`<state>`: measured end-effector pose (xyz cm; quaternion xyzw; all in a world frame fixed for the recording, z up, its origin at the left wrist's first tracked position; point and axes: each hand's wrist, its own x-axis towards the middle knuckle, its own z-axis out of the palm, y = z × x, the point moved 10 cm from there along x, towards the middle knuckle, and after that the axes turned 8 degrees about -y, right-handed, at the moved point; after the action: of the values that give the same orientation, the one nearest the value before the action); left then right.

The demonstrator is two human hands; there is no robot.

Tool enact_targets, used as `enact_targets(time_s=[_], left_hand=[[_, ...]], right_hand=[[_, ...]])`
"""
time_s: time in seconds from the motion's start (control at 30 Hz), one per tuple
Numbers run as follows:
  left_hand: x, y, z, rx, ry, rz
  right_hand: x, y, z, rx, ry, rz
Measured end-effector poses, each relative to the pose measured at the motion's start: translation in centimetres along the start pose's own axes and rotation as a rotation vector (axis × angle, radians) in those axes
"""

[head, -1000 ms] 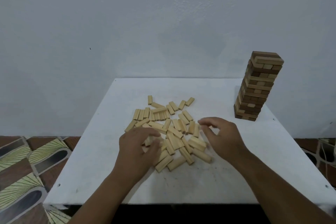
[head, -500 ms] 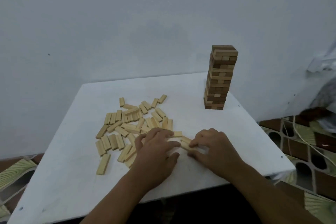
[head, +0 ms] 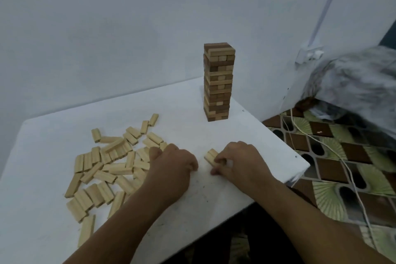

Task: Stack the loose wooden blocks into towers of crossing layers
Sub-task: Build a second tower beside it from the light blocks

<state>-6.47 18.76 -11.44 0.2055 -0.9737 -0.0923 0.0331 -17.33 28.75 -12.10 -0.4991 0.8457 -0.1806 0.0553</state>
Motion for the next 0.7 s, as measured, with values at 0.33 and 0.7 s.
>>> enact_targets(time_s=[0.33,0.7], left_hand=[[1.3,1.1,1.1,-0.344,-0.044,0.105],[1.3,2.9,2.2,-0.306,0.095,-0.142]], right_hand=[[-0.5,1.1,0.0,0.046,-0.094,0.126],[0.7,3.6,0.7,0.009,-0.187,0.011]])
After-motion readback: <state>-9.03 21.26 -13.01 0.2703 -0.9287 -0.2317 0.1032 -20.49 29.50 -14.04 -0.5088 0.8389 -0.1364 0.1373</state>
